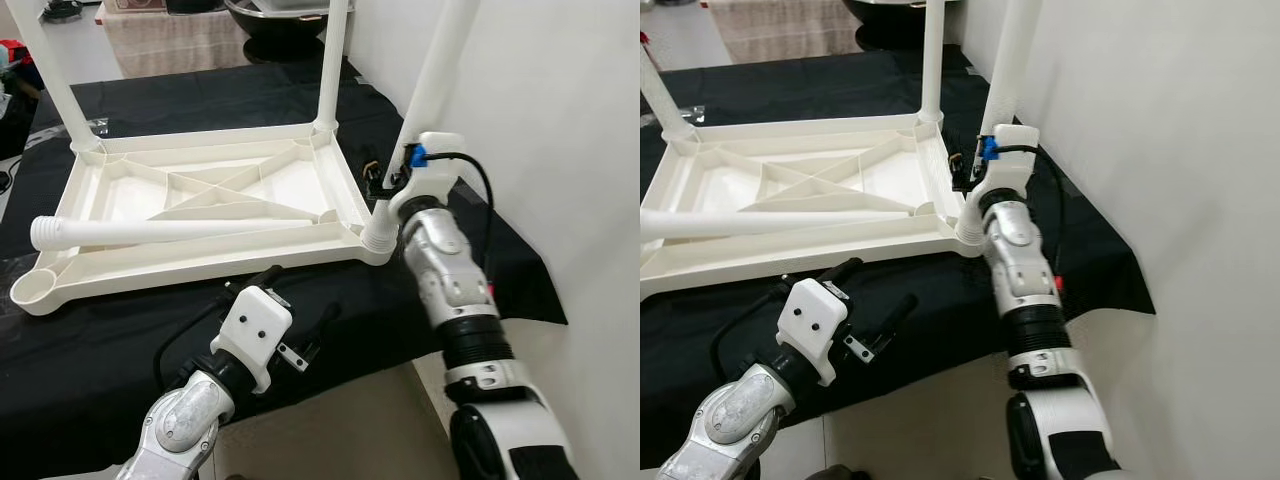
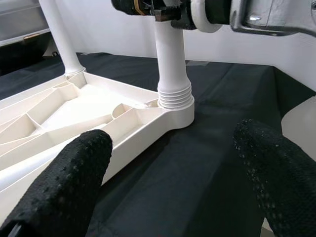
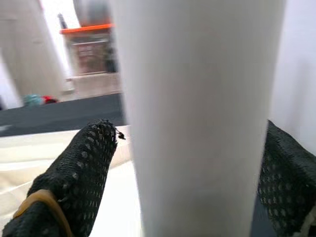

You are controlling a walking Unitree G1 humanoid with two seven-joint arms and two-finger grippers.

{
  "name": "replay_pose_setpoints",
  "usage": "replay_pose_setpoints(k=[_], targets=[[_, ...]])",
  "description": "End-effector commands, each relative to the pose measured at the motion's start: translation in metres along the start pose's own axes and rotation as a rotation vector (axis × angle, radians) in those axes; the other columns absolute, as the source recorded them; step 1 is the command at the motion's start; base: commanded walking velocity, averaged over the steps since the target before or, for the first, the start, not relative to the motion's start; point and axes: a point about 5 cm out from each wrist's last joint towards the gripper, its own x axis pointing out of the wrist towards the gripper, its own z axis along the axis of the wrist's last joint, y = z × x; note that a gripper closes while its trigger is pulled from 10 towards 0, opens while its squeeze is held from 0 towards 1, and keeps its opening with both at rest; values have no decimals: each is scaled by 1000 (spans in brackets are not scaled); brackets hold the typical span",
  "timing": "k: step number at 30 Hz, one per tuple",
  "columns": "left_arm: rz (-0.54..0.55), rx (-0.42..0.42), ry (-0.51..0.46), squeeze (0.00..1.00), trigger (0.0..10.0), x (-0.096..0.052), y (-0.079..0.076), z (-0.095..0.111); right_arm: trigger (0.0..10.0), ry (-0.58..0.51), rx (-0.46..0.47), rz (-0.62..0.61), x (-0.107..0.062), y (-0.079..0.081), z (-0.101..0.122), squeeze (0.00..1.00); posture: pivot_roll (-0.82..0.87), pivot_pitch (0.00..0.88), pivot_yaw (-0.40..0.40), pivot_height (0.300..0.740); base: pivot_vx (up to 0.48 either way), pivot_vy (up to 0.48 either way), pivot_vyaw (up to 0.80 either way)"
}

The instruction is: Building children table

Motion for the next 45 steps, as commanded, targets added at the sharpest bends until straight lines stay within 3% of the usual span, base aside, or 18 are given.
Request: replay_pose_setpoints(k=[1, 5, 7, 17, 20, 25, 26, 27, 36, 45], targets=[[0, -4, 2, 0, 10000, 1, -1, -1, 10000, 23, 37, 88, -1, -7, -4, 0, 50, 91, -65, 740, 0, 0, 0], [1, -4, 1, 0, 10000, 1, -1, -1, 10000, 33, 59, 151, -1, -10, -3, 0, 50, 91, -65, 740, 0, 0, 0], [1, -4, -2, 0, 10000, 2, -1, 0, 10000, 73, 107, 352, -3, -12, -4, 0, 52, 91, -67, 740, 0, 0, 0], [3, -1, -4, 0, 10000, 2, -1, 0, 10000, 152, 166, 702, -10, -3, -6, 0, 60, 84, -74, 740, 0, 0, 0], [6, -1, -4, 0, 10000, 1, -1, 0, 10000, 173, 160, 768, -10, 0, -8, 0, 59, 84, -74, 740, 0, 0, 0], [13, -2, -8, 0, 10000, 1, -1, 1, 10000, 126, 149, 704, 0, -1, -2, 0, 60, 78, -73, 740, 0, 0, 0], [9, 1, -6, 0, 10000, 0, -1, 1, 2196, 93, 143, 667, 4, -1, 2, 0, 61, 76, -77, 740, 0, 0, 0], [16, -2, 1, 0, 10000, -2, -1, 0, 0, 61, 148, 632, 8, -3, 7, 0, 61, 78, -72, 740, 0, 0, 0], [11, 6, 3, 0, 10000, -2, 0, 0, 0, -6, 120, 417, 20, -22, 21, 0, 59, 68, -74, 740, 0, 0, 0], [13, 13, -2, 0, 10000, 1, 1, 0, 0, -18, 111, 407, 21, -23, 20, 0, 56, 70, -73, 740, 0, 0, 0]])
